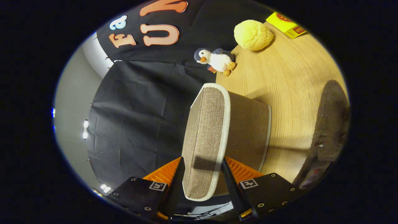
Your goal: Open the storage box then place both shoes into the box .Put the left shoe in first, then the right shoe, with the right side of both shoes facing outward in a uniform manner.
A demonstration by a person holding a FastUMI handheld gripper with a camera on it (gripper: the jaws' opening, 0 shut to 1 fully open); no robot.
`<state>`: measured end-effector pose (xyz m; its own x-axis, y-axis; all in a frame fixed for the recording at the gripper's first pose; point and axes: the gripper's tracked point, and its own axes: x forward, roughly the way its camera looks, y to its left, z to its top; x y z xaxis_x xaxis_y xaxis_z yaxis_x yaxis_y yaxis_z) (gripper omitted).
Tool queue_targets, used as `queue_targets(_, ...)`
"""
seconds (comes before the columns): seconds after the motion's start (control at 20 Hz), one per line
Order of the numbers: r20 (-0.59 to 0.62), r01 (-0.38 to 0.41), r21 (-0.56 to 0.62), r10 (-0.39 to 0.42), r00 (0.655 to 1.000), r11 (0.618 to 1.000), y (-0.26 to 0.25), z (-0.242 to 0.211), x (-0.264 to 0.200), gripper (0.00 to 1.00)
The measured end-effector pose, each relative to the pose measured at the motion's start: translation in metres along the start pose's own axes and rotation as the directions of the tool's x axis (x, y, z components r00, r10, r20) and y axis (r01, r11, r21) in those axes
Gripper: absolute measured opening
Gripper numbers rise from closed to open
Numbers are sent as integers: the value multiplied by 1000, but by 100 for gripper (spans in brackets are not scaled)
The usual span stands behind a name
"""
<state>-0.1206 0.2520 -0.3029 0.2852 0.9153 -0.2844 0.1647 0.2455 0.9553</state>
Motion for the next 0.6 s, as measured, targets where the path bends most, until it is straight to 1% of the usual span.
queue_targets(0.05,22,-22,14,21,1000,1000,8,8,-7,65)
queue_targets(0.1,57,-59,30,57,997,998,21,15,-12,61)
queue_targets(0.15,88,-75,26,72,994,997,28,23,-15,50)
queue_targets(0.2,94,-69,18,67,993,997,29,24,-13,46)
queue_targets(0.25,93,-51,10,49,994,999,26,23,-8,40)
queue_targets(0.3,88,7,-6,-7,996,1000,14,20,-3,38)
queue_targets(0.35,71,74,-28,-72,995,997,-1,15,3,34)
queue_targets(0.4,55,101,-32,-99,994,994,-8,8,8,33)
queue_targets(0.5,59,129,-1,-129,990,992,-9,8,13,28)
queue_targets(0.55,72,142,12,-143,987,990,-9,11,15,18)
queue_targets(0.6,76,128,26,-130,989,991,-3,12,15,12)
